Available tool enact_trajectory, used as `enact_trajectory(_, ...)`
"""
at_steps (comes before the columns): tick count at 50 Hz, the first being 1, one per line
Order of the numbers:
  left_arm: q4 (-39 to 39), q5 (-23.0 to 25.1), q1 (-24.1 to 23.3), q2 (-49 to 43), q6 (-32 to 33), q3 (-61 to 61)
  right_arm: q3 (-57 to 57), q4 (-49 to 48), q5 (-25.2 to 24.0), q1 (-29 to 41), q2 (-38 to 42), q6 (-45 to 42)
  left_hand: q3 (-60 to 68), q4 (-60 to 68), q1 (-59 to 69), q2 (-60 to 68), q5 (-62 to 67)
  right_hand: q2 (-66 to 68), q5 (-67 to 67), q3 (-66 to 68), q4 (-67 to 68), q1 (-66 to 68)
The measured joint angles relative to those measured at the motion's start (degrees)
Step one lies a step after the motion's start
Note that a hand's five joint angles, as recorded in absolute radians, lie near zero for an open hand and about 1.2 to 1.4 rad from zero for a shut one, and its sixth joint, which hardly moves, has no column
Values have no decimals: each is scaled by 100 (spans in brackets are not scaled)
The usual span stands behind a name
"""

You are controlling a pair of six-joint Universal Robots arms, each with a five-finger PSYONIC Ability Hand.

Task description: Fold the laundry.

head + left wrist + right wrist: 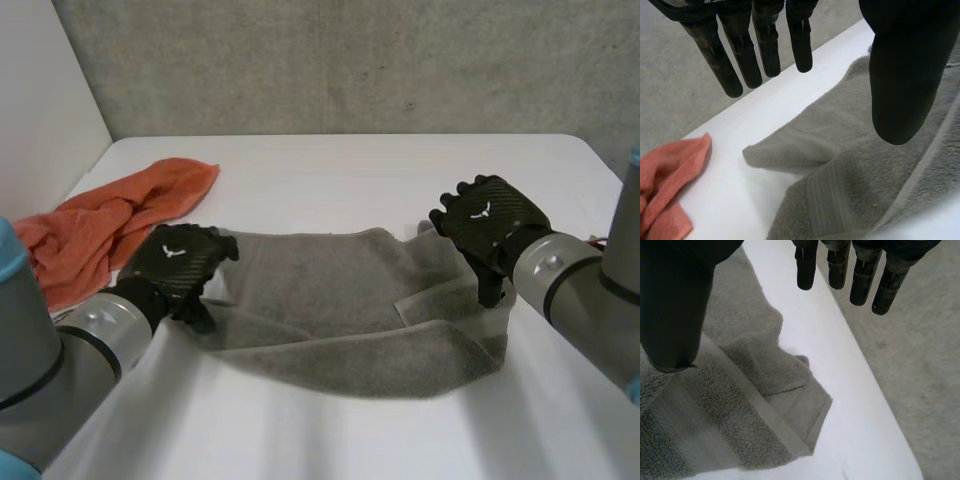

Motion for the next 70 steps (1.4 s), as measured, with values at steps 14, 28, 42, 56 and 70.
enact_trajectory(14, -112, 556, 657, -326, 6, -294, -1201, 693, -953, -189, 1438, -275, 386, 474, 413, 422, 500, 345, 268, 387, 297, 195)
enact_trajectory(28, -104, 571, 776, -373, 369, -754, -2219, 1260, -1247, -426, 2679, -1712, 992, 1042, 997, 1009, 1047, 863, 811, 999, 905, 741)
enact_trajectory(42, 199, 571, 835, -485, 512, -831, -2402, 1238, -1243, -393, 2971, -1659, 616, 648, 626, 621, 641, 5268, 5062, 5269, 5220, 4093)
enact_trajectory(56, 481, 578, 723, -942, 530, -520, -2258, 1063, -1267, -1308, 2301, 510, 445, 469, 479, 446, 448, 5440, 5291, 5540, 5481, 4396)
enact_trajectory(70, 533, 579, 337, -1456, 531, 16, -1246, 931, -1504, -1996, 1769, 1469, 446, 469, 479, 446, 448, 5440, 5323, 5540, 5491, 4456)
